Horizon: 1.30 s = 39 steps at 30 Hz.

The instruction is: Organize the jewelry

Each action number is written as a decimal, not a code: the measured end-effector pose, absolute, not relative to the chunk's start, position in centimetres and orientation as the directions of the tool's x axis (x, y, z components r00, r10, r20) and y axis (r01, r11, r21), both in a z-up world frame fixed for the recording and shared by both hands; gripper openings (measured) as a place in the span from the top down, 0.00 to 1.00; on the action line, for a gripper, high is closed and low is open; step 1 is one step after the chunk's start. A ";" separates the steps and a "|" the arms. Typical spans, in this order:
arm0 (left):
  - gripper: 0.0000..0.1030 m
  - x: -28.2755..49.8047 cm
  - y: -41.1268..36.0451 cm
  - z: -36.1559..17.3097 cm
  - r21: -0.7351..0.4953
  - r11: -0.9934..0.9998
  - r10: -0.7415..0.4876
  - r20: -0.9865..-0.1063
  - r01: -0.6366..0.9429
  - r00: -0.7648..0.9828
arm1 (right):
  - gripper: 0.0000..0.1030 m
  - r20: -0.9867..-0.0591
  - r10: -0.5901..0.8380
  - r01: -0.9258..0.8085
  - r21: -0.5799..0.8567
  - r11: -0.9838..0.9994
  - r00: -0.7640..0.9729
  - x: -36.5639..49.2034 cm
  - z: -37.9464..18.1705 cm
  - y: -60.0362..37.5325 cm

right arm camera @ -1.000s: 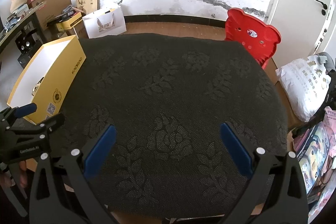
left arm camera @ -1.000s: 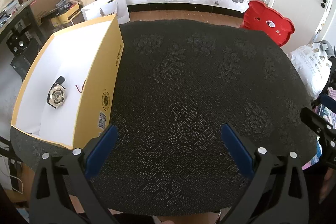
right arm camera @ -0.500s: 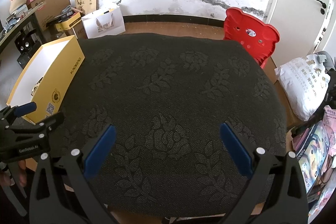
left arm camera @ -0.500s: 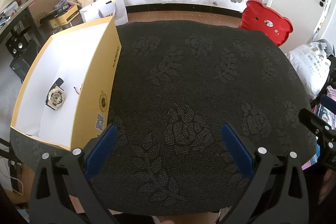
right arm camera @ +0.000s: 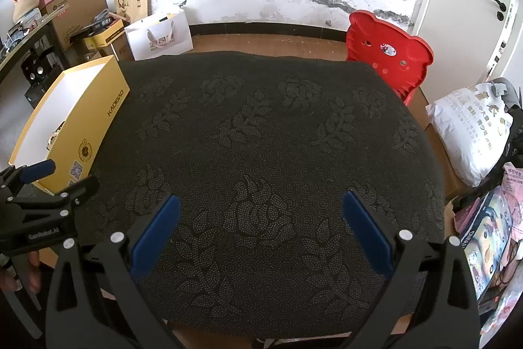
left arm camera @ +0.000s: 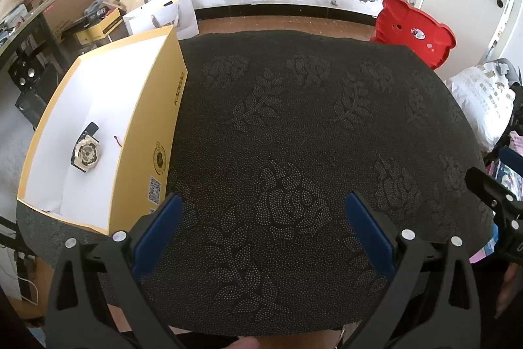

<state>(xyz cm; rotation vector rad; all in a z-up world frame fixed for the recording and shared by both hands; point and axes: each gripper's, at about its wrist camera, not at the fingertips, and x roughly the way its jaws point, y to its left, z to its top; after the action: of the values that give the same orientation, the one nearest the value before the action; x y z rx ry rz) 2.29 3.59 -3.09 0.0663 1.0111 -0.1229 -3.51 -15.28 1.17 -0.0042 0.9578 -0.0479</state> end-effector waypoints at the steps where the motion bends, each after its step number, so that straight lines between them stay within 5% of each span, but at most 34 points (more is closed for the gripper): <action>1: 0.06 2.3 3.6 -3.1 0.001 0.991 -0.070 -0.849 0.134 0.524 | 0.07 -0.818 -0.042 0.040 -0.024 0.999 0.574 -3.5 1.2 -15.3; 39: 0.06 2.3 3.5 -2.8 0.001 0.988 -0.083 -0.841 0.156 0.535 | 0.07 -0.811 -0.059 0.045 -0.040 0.998 0.582 -4.0 2.0 -15.3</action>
<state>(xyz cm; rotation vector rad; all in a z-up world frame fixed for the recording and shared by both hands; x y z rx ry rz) 2.35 3.47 -2.76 0.0789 0.9967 -0.1426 -3.99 -15.33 2.05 -0.0153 0.9478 -0.0606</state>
